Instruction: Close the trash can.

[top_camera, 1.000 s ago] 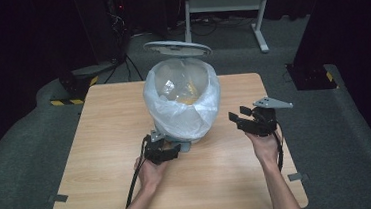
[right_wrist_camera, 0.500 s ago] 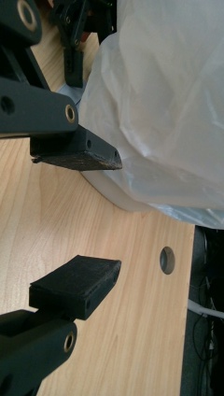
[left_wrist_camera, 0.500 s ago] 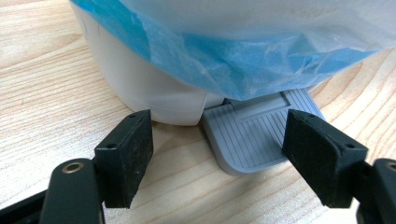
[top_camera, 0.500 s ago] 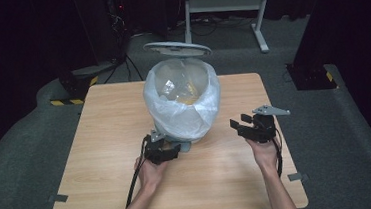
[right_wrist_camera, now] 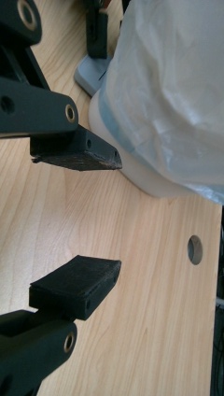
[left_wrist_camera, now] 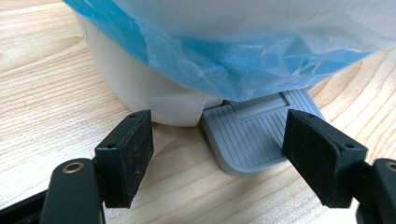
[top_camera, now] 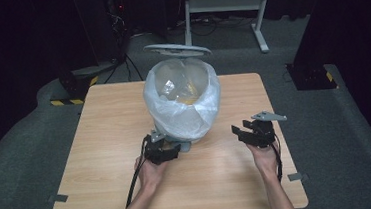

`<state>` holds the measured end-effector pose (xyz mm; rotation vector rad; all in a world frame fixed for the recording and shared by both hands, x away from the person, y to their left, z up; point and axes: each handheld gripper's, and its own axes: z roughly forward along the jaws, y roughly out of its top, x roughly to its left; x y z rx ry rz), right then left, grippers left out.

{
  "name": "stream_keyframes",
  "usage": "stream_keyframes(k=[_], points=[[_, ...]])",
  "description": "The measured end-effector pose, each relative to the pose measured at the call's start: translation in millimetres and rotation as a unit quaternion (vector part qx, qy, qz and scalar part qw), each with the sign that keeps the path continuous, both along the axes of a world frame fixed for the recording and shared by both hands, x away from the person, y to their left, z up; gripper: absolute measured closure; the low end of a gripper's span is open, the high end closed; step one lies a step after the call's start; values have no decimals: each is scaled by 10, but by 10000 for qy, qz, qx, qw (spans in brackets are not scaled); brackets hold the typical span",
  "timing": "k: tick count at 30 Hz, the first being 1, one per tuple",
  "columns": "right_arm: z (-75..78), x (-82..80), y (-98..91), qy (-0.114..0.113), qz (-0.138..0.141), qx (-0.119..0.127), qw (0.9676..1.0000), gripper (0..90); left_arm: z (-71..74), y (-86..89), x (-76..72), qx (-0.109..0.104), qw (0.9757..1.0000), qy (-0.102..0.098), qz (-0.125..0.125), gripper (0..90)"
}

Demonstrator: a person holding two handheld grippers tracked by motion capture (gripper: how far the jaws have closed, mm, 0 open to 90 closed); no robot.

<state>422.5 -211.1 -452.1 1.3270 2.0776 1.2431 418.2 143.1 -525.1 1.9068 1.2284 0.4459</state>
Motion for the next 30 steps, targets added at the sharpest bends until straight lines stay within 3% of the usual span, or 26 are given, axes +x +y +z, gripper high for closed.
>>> stream_keyframes(k=[20,30], points=[[-372,5,-2,283,-111,-394,9988,443,25,-5,-13,68,9999,-74,-33,248],[-533,25,29,437,-129,-617,9971,431,77,43,-23,-204,9996,-192,-20,242]])
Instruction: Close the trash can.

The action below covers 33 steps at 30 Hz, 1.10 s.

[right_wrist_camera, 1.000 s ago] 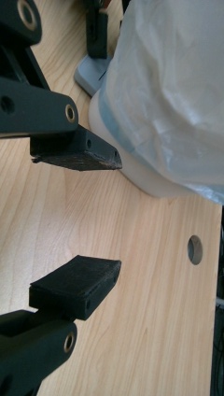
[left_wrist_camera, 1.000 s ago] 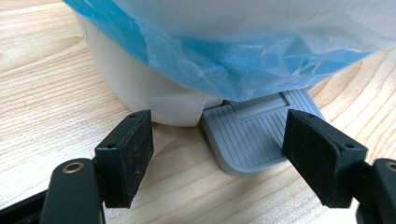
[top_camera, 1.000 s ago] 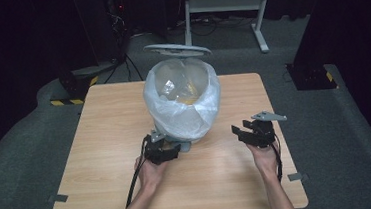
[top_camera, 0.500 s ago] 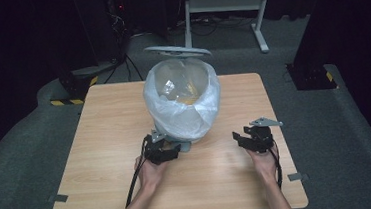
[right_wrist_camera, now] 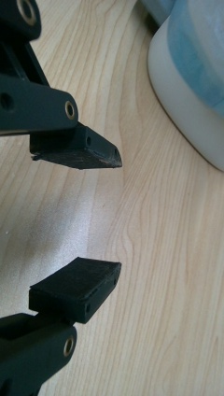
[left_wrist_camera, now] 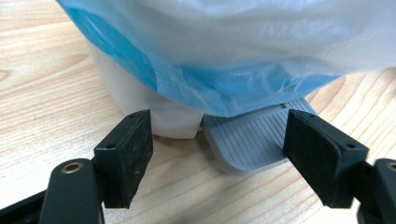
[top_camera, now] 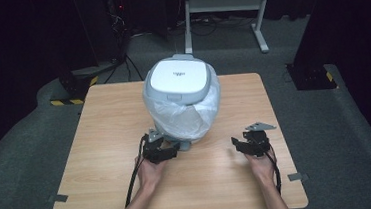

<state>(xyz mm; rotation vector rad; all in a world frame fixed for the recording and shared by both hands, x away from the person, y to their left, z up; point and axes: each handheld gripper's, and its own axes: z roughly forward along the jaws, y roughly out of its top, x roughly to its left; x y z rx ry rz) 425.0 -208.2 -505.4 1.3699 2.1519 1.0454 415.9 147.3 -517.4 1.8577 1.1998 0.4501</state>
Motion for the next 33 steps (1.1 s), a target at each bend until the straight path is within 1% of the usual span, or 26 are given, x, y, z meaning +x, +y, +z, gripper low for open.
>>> stream_keyframes(k=[9,11,13,15,16,17,19,20,21,22,25,28,29,33], points=[[-99,7,6,105,-51,-79,9999,416,27,10,-10,51,10000,-28,-18,250],[-122,6,2,131,-78,-101,9998,412,34,30,-9,16,10000,-21,-3,251],[-144,7,-3,140,-93,-135,9998,410,49,58,-10,-7,10000,-51,23,251],[-165,8,-8,156,-110,-150,9997,408,71,85,-15,44,9999,-88,30,250],[-174,9,-9,173,-121,-162,9996,405,76,90,-17,3,9999,-114,70,251],[-183,12,-13,178,-122,-196,9996,402,83,106,-18,12,9999,-120,82,251],[-189,11,-18,153,-132,-212,9996,401,94,145,-23,57,9999,-110,78,250],[-190,11,-17,156,-139,-208,9996,401,95,156,-26,45,9999,-112,101,250],[-192,12,-14,144,-140,-219,9996,398,98,173,-30,99,9998,-120,107,250],[-194,12,-9,130,-140,-224,9996,393,99,185,-34,105,9998,-115,114,250],[-213,3,1,30,-143,-264,9995,384,99,230,-40,126,9998,-115,138,250],[-222,-13,22,-52,-127,-414,9990,372,95,270,-46,162,9997,-112,155,250],[-222,-14,27,-52,-115,-440,9990,368,94,290,-46,221,9996,-109,153,250],[-223,-12,28,-35,-140,-434,9990,348,83,355,-51,236,9994,-84,226,250]])
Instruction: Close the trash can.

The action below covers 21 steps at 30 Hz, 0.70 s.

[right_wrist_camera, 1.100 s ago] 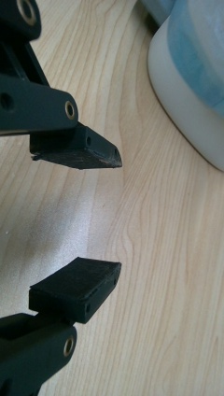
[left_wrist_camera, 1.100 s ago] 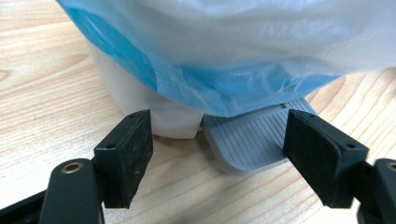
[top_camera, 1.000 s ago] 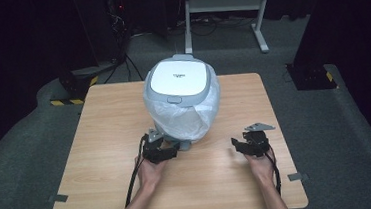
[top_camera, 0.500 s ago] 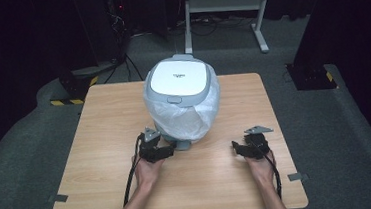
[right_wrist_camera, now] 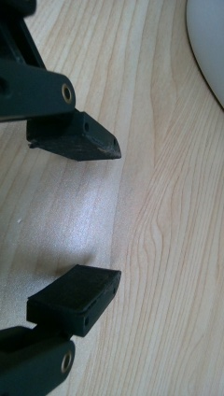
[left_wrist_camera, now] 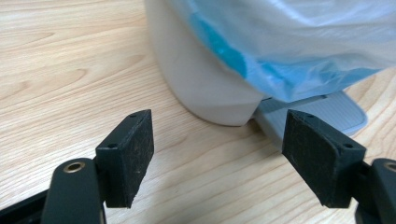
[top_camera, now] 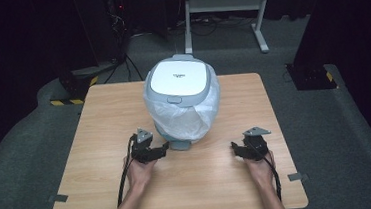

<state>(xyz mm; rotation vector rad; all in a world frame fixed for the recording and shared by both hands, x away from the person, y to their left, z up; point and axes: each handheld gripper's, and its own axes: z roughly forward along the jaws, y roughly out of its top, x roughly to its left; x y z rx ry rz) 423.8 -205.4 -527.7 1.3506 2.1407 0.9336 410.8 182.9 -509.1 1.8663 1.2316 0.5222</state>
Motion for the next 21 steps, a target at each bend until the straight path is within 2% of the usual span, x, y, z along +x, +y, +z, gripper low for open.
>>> stream_keyframes(k=[10,14,21], points=[[0,-1,-1,22,-52,-15,10000,315,-57,170,-19,82,9997,60,203,249],[-1,-1,0,31,-75,-11,10000,301,-89,214,-27,253,9993,91,253,249],[-1,-1,-1,34,-81,-15,10000,294,-147,297,-26,352,9985,185,372,249]])
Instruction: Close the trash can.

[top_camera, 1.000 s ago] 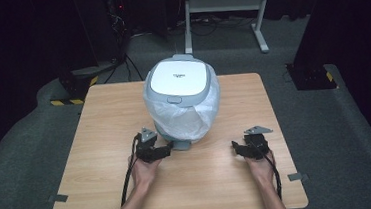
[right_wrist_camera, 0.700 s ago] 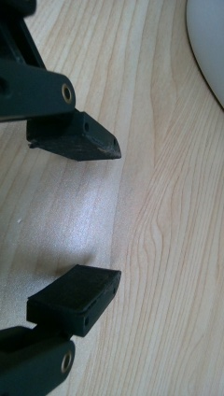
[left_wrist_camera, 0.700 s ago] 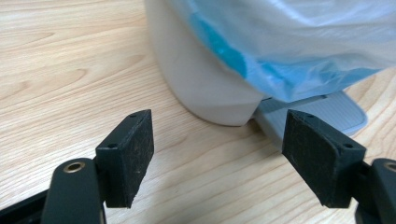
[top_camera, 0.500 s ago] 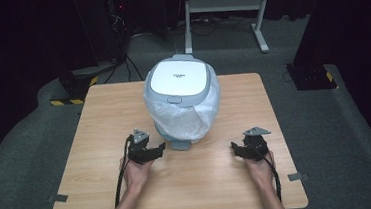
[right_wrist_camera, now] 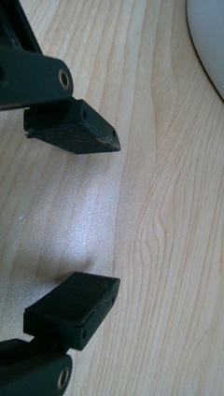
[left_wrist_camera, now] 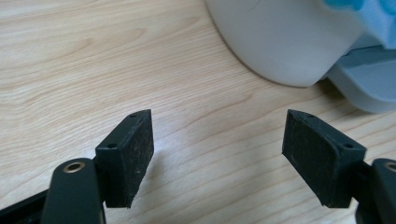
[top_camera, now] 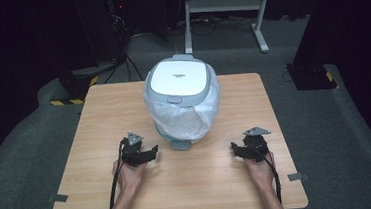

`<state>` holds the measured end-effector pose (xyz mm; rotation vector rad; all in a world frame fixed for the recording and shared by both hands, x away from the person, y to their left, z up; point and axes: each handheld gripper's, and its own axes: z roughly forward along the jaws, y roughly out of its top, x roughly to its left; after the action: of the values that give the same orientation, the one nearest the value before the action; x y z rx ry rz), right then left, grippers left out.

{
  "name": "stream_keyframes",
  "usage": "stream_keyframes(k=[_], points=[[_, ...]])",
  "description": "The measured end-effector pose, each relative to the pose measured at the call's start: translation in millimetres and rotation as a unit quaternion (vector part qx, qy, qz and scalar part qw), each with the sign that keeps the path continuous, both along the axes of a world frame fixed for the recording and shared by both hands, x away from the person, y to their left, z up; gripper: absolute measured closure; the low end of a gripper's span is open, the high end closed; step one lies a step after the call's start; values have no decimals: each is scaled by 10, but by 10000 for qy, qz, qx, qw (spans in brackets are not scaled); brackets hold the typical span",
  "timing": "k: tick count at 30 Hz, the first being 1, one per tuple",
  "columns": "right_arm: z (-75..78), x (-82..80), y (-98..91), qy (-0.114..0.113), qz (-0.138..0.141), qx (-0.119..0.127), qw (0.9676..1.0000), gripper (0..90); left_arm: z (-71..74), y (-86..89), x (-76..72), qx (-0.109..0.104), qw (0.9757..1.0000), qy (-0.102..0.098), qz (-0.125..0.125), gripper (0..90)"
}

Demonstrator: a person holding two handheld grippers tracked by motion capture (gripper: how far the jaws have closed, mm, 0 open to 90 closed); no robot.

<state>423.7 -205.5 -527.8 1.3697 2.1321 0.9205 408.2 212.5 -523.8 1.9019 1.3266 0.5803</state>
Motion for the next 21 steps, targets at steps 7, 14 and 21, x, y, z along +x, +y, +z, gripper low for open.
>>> stream_keyframes(k=[7,14,21], points=[[0,0,0,-1,-1,-1,10000,293,-52,35,4,143,9998,94,102,249],[0,0,0,0,-6,-2,10000,292,-55,22,3,266,9995,104,159,248],[-1,-2,1,7,-25,-1,10000,286,-59,10,5,288,9994,99,167,234]])
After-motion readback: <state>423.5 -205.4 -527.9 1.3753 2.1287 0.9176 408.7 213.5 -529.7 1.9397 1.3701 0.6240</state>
